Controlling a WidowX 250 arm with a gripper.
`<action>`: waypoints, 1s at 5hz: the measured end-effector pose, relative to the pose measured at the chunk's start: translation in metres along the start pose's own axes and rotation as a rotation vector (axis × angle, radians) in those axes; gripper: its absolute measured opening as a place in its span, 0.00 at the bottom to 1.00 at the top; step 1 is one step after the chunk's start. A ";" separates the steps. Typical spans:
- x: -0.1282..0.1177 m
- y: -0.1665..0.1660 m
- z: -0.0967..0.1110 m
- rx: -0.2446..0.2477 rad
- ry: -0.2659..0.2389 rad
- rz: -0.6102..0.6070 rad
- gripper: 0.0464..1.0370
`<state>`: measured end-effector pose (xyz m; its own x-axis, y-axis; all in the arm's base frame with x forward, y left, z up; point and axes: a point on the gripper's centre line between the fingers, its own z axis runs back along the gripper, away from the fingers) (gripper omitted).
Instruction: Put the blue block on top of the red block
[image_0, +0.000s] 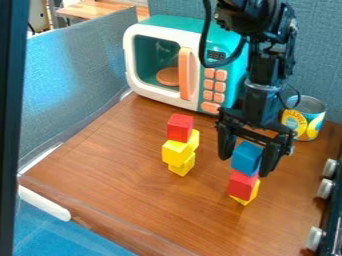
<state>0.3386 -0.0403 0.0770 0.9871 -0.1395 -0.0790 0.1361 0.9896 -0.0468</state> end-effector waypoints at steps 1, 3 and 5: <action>-0.003 0.000 0.031 0.014 -0.091 0.004 0.96; -0.015 0.008 0.046 0.001 -0.106 0.011 0.96; -0.025 0.030 0.044 0.015 -0.113 0.066 0.96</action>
<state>0.3213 -0.0056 0.1213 0.9970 -0.0703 0.0314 0.0713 0.9970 -0.0298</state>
